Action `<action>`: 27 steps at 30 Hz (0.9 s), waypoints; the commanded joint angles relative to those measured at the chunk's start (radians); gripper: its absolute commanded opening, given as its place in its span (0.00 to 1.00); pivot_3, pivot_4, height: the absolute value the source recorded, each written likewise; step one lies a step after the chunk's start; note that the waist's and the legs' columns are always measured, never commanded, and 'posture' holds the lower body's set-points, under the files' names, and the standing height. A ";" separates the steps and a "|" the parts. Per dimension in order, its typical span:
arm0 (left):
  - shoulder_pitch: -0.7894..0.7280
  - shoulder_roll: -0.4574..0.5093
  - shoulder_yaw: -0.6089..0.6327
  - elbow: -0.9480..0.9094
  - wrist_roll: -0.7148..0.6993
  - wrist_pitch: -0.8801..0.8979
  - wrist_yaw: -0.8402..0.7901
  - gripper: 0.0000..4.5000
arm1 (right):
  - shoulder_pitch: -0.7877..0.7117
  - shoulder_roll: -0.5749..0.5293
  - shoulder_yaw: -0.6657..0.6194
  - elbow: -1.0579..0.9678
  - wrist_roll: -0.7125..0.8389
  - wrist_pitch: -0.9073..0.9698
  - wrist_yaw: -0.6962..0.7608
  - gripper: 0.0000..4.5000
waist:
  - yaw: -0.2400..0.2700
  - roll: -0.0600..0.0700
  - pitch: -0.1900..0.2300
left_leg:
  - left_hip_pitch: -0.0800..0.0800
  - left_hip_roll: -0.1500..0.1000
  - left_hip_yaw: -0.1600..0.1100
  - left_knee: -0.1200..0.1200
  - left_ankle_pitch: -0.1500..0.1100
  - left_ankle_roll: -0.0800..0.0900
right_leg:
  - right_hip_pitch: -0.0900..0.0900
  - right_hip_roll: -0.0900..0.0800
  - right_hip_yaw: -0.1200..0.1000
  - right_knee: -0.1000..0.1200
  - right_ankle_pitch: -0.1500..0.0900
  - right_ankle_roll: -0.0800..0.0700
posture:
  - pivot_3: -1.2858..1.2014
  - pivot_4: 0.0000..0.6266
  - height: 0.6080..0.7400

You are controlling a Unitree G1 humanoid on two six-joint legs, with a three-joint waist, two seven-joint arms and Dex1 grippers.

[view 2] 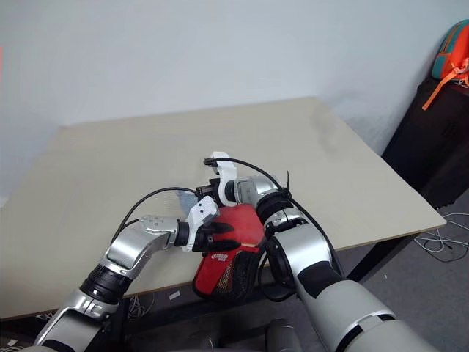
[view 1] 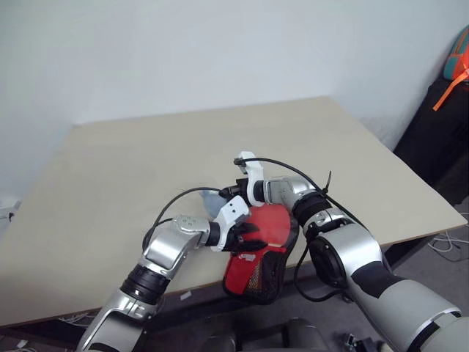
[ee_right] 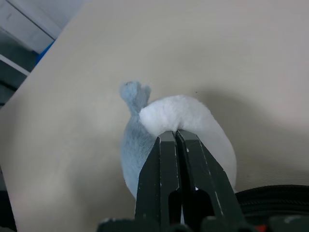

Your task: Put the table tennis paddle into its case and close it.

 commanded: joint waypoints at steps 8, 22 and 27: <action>0.045 0.015 -0.039 0.059 0.034 0.055 0.013 0.62 | 0.000 0.024 0.031 -0.025 -0.044 -0.039 0.036 0.10 | -0.006 0.001 -0.003 | 0.000 0.000 -0.001 0.000 0.000 0.000 | 0.000 0.000 -0.001 0.000 0.000 0.000 | 0.52 0.00 1.00; 0.054 0.012 -0.030 0.055 0.029 0.070 0.018 0.62 | 0.006 0.042 0.017 -0.008 -0.055 -0.021 0.014 0.49 | -0.014 0.002 -0.006 | 0.001 0.000 -0.002 0.000 0.000 -0.001 | 0.001 0.000 -0.002 0.000 0.000 0.001 | 0.52 0.00 1.00; 0.054 0.011 -0.023 0.054 0.029 0.076 0.024 0.62 | 0.018 0.045 0.082 0.005 -0.120 -0.060 0.008 0.49 | -0.014 0.003 -0.009 | 0.001 0.000 -0.002 0.000 0.000 -0.001 | 0.001 0.000 -0.001 0.000 -0.001 0.002 | 0.52 0.00 1.00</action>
